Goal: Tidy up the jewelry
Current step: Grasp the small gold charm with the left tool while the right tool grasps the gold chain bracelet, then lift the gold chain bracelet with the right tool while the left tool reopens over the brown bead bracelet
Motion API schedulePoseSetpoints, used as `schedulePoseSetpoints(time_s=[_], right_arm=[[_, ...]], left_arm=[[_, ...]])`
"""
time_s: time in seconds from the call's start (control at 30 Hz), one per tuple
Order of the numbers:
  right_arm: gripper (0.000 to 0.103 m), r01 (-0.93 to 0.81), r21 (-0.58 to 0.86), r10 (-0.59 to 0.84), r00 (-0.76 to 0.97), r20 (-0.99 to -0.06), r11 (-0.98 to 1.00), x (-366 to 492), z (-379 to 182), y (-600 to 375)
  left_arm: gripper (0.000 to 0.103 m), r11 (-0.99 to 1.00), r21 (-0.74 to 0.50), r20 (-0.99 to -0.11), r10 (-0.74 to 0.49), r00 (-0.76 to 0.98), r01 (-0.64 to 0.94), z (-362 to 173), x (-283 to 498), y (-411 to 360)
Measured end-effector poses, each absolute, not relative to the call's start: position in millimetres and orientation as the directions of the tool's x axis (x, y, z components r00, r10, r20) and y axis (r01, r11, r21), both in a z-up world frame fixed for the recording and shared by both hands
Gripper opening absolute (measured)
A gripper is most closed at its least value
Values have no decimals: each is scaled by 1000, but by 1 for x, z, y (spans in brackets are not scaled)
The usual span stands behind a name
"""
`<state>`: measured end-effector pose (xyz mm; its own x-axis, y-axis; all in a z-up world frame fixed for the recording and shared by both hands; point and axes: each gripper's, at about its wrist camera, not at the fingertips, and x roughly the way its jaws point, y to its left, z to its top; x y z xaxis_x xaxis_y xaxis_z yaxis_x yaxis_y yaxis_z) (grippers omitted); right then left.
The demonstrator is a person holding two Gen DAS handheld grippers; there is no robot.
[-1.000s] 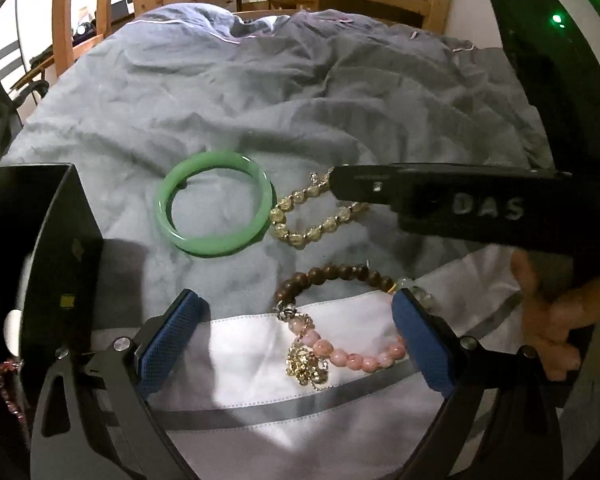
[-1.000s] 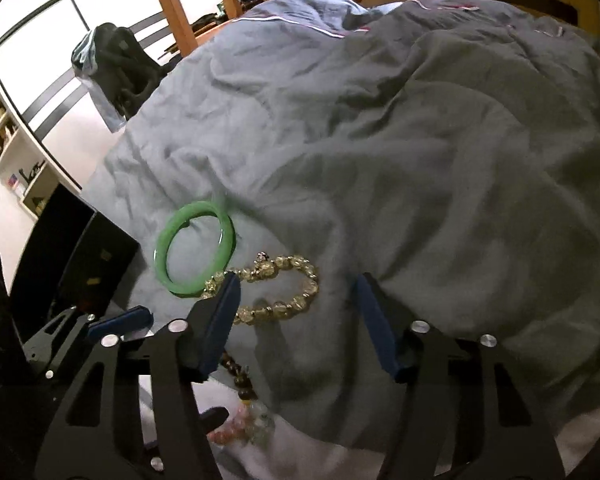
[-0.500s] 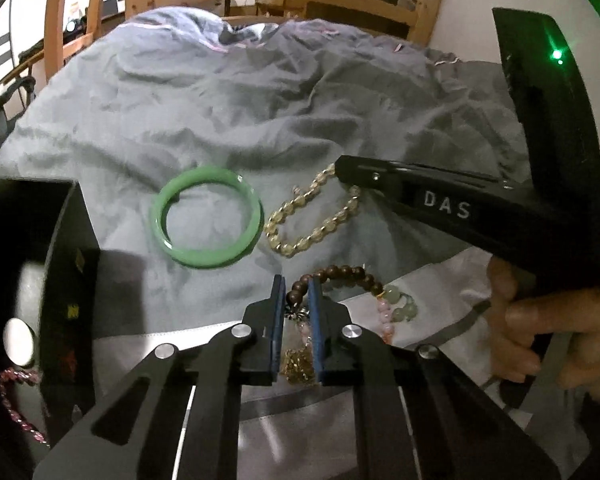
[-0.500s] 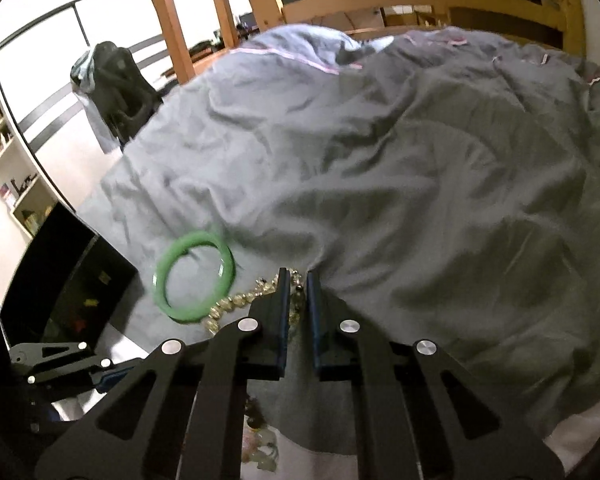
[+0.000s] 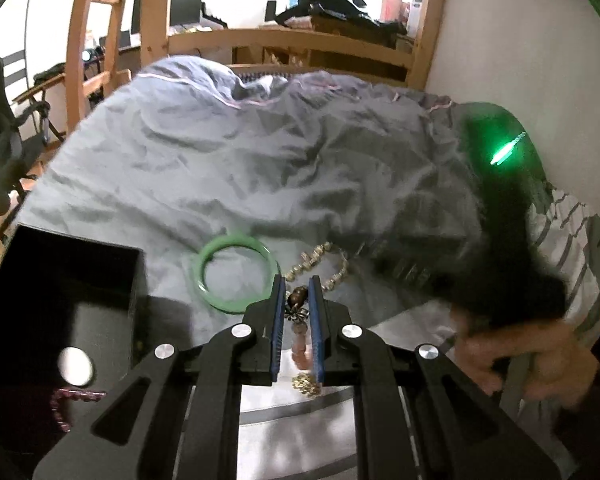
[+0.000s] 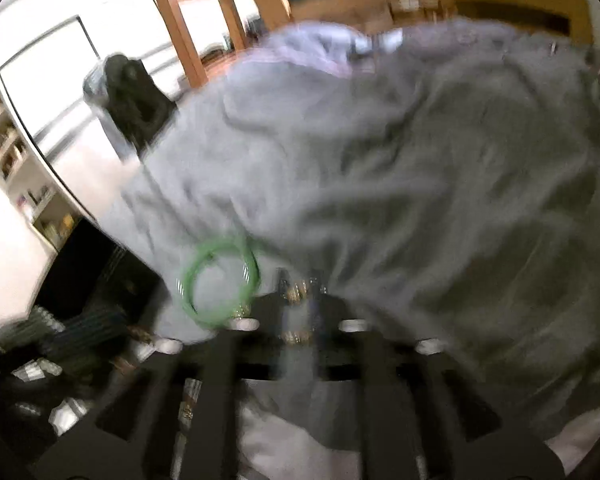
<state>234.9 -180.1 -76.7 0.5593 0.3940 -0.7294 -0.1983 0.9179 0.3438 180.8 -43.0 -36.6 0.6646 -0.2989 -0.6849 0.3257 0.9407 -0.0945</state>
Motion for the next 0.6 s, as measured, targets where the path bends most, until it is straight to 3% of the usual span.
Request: schedulePoseSetpoints(time_s=[0.03, 0.07, 0.13, 0.2, 0.23, 0.27, 0.47, 0.6], right_arm=[[86, -190, 345, 392, 543, -743, 919, 235, -83, -178], [86, -195, 346, 395, 545, -740, 918, 233, -88, -175], [65, -213, 274, 347, 545, -764, 938, 232, -94, -165], [33, -213, 189, 278, 558, -782, 959, 231, -98, -159], [25, -208, 190, 276, 565, -777, 960, 231, -98, -162], [9, -194, 201, 278, 577, -768, 960, 232, -95, -167], [8, -178, 249, 301, 693, -655, 952, 223, -67, -184], [8, -198, 289, 338, 725, -600, 937, 218, -52, -185]], left_arm=[[11, 942, -94, -678, -297, 672, 321, -34, 180, -41], [11, 944, -94, -674, -295, 677, 318, -32, 178, -39], [11, 947, -91, -664, -288, 690, 308, -26, 176, -35], [11, 950, -88, -656, -282, 701, 300, -24, 175, -33], [11, 951, -86, -652, -278, 706, 296, -22, 175, -31], [11, 953, -84, -649, -274, 710, 291, -20, 174, -30], [11, 959, -79, -631, -260, 731, 273, -12, 171, -21], [11, 954, -94, -676, -272, 685, 286, -22, 175, -21]])
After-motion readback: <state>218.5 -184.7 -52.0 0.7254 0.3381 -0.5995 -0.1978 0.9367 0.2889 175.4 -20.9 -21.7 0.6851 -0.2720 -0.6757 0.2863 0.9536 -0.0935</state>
